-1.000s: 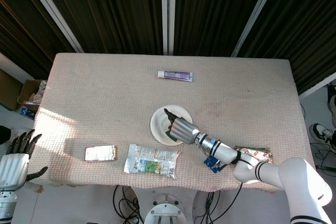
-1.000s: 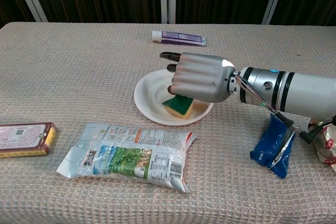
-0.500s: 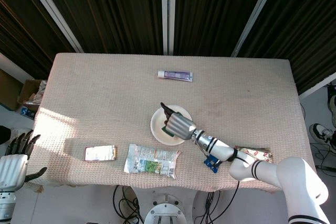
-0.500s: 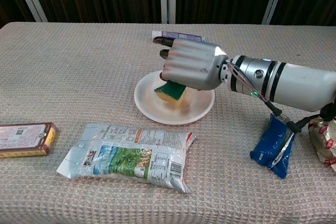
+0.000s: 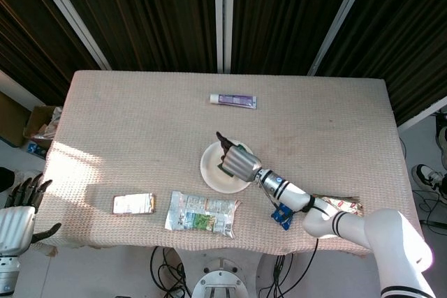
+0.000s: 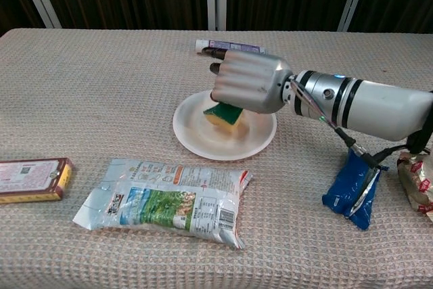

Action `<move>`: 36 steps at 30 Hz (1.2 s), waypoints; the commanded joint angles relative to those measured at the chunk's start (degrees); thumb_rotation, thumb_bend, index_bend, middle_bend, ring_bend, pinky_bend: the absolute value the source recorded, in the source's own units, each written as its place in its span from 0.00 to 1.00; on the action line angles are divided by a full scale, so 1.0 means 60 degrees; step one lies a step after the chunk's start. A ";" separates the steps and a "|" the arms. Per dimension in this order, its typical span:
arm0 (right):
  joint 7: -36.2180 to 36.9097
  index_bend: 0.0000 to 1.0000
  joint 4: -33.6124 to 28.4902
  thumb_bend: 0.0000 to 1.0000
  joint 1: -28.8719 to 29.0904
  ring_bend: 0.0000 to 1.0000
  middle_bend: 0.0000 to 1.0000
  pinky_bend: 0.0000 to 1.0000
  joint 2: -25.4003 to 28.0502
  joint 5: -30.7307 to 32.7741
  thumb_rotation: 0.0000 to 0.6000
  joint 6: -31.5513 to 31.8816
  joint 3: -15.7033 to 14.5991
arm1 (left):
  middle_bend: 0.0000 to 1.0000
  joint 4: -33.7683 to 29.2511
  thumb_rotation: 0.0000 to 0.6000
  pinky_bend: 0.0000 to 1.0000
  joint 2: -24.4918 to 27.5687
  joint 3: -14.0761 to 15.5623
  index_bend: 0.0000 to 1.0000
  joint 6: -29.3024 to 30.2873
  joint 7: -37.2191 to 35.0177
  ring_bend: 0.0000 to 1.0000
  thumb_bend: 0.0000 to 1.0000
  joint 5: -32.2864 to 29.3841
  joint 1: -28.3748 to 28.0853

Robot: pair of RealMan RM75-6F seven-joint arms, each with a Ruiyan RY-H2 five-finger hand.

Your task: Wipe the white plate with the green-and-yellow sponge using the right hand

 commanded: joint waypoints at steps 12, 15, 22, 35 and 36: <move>0.0984 0.33 0.0514 0.42 -0.1521 0.14 0.35 0.00 0.0478 0.1993 1.00 0.0022 0.0307 | 0.04 -0.0342 1.00 0.11 0.0049 0.0020 0.13 0.0068 0.0314 0.04 0.02 0.0222 -0.0064; 0.0866 0.11 0.0694 0.35 -0.1608 0.06 0.23 0.00 0.0305 0.2290 1.00 -0.0138 0.0352 | 0.04 -0.0442 1.00 0.11 0.0109 0.0028 0.13 0.0110 0.0396 0.04 0.02 0.0226 -0.0036; 0.0314 0.00 -0.0516 0.19 -0.2185 0.00 0.00 0.00 0.0808 0.3248 1.00 0.0216 0.0690 | 0.04 -0.0555 1.00 0.11 0.0170 0.0034 0.13 0.0139 0.0461 0.04 0.02 0.0244 -0.0021; 0.2861 0.00 -0.4477 0.22 -0.5539 0.00 0.08 0.00 0.4499 0.1791 1.00 0.5070 -0.0176 | 0.04 -0.0633 1.00 0.11 0.0000 -0.0145 0.13 0.0048 0.0563 0.04 0.02 0.0428 -0.0318; 0.3159 0.00 -0.4552 0.23 -0.5824 0.00 0.09 0.00 0.4650 0.1631 1.00 0.5423 -0.0297 | 0.04 -0.0659 1.00 0.11 -0.0012 -0.0156 0.13 0.0052 0.0601 0.04 0.02 0.0430 -0.0329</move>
